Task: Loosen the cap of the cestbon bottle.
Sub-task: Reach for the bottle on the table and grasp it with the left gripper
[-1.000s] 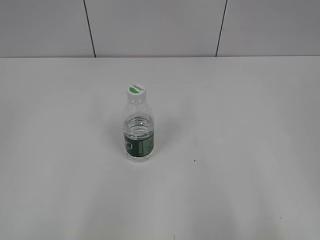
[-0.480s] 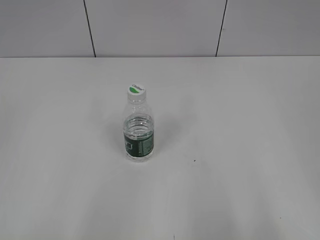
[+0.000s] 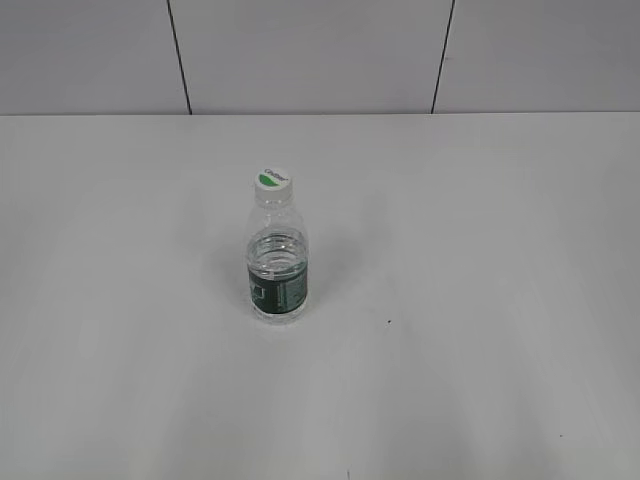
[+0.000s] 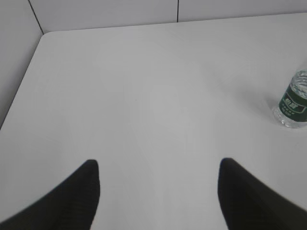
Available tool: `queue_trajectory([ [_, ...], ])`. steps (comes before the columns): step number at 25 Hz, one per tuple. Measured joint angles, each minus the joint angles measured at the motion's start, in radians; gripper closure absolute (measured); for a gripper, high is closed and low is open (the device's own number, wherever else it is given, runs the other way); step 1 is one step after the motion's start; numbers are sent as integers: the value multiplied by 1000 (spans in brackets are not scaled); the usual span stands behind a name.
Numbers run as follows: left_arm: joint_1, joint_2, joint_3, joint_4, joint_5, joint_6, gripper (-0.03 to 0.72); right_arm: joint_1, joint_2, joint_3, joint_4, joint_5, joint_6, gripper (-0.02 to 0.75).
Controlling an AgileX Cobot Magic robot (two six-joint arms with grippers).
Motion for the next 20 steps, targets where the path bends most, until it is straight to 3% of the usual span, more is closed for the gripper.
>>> queue_trajectory([
  [13, 0, 16, 0, -2, -1, 0, 218, 0, 0, -5, 0, -7, 0, 232],
  [20, 0, 105, -34, -8, -220, 57, 218, 0, 91, -58, 19, -222, -7, 232],
])
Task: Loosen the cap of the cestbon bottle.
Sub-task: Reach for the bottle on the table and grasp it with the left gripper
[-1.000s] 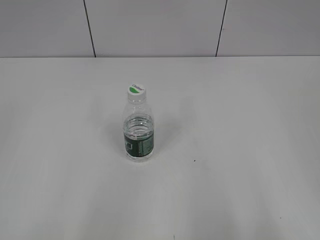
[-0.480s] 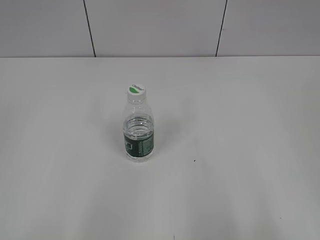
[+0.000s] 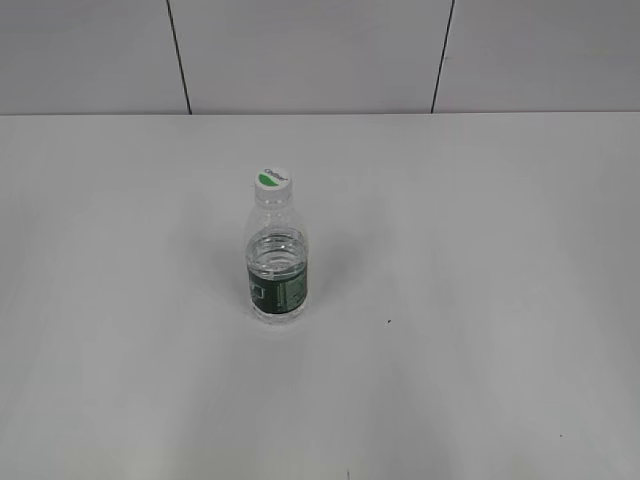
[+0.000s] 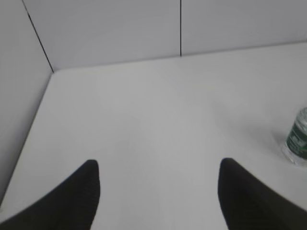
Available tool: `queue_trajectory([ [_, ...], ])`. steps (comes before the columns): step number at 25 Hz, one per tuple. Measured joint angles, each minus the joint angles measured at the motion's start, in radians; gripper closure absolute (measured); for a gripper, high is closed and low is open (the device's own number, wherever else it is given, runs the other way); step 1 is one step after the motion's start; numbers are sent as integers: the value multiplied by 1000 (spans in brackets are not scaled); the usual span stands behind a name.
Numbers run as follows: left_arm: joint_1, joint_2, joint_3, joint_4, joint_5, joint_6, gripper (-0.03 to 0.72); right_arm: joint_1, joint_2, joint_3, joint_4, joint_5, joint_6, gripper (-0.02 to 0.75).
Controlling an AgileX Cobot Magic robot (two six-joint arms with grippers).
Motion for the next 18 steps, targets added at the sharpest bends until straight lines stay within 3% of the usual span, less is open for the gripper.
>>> queue_trajectory([
  [6, -39, 98, 50, -43, -318, 12, 218, 0, 139, 0, 12, -333, -35, 232],
  [11, -125, 235, 108, -53, -540, 13, 218, 0, 296, 0, 13, -578, -85, 232],
  [18, -195, 509, 113, -40, -765, 14, 218, 0, 519, 0, 27, -805, -89, 232],
])
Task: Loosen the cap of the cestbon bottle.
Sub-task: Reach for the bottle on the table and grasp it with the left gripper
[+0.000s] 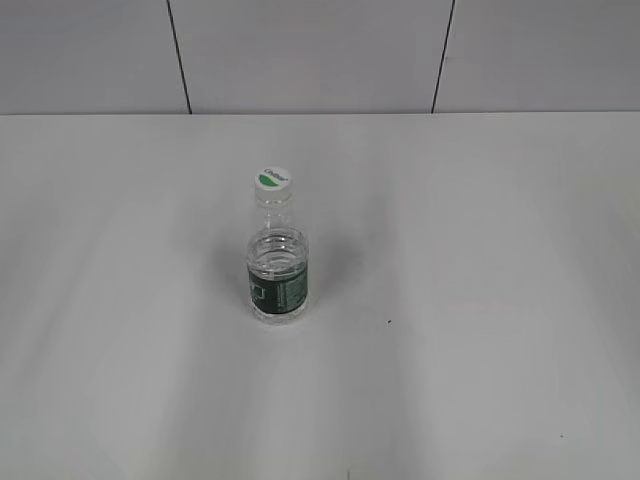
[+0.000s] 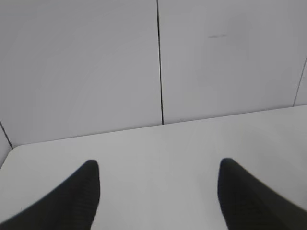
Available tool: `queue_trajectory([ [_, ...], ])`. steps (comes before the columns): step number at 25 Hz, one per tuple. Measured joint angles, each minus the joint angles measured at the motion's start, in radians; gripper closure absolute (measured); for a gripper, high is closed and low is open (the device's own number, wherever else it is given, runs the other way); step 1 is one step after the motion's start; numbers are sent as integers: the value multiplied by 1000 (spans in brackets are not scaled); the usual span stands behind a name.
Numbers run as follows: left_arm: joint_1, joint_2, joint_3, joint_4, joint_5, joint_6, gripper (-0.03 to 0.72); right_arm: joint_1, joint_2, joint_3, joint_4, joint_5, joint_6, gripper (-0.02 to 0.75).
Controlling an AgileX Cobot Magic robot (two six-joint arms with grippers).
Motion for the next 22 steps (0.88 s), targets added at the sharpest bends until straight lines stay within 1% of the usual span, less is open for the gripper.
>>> queue_trajectory([
  [4, -3, 150, 1, -16, -181, 1, 218, 0, 70, 0, 14, -170, 29, 232],
  [9, -3, 357, 1, -13, -377, -3, 235, 6, 177, -1, -30, -252, 62, 232],
  [12, -3, 469, 1, -10, -467, -32, 249, 35, 282, -1, -113, -332, 129, 234],
  [15, -3, 571, 1, -10, -533, -58, 257, 74, 369, -1, -231, -460, 244, 248],
  [18, -3, 657, 1, -1, -596, -66, 259, 113, 454, -1, -345, -524, 296, 256],
  [20, -3, 702, 1, 27, -648, -73, 260, 140, 496, -1, -377, -536, 313, 256],
  [22, -3, 749, 1, 74, -698, -105, 262, 166, 533, -1, -389, -540, 319, 256],
])
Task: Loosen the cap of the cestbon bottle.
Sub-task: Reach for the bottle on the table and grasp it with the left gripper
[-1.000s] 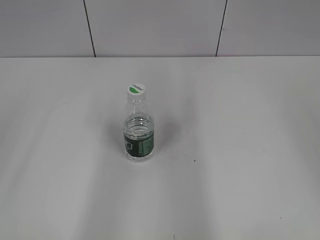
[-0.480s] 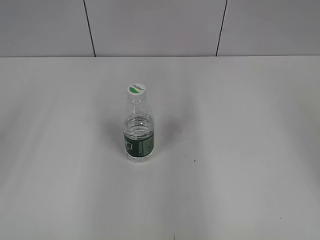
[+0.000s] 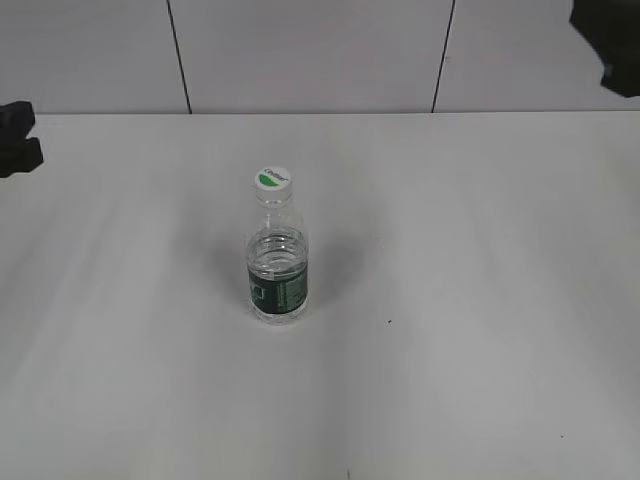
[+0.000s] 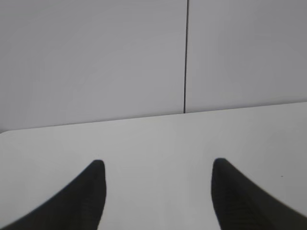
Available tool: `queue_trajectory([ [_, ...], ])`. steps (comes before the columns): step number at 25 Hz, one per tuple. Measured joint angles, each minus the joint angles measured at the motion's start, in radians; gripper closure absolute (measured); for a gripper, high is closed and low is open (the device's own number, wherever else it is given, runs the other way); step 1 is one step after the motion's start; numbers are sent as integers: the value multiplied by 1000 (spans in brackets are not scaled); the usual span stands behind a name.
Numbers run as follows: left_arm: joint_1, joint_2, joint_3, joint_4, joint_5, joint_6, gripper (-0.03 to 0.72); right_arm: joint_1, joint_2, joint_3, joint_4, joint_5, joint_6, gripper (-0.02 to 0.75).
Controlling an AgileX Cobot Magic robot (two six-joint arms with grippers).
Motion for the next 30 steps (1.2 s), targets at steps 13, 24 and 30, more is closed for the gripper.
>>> queue_trajectory([
  [13, 0, 312, -1, 460, -348, -205, 263, 60, 112, -152, -382, 104, 354, 256],
  [24, 0, 554, -1, 824, -588, -229, 256, 60, 247, -189, -669, -103, 574, 256],
  [30, 0, 618, -2, 1001, -591, -229, 139, 60, 275, -231, -750, -130, 650, 256],
])
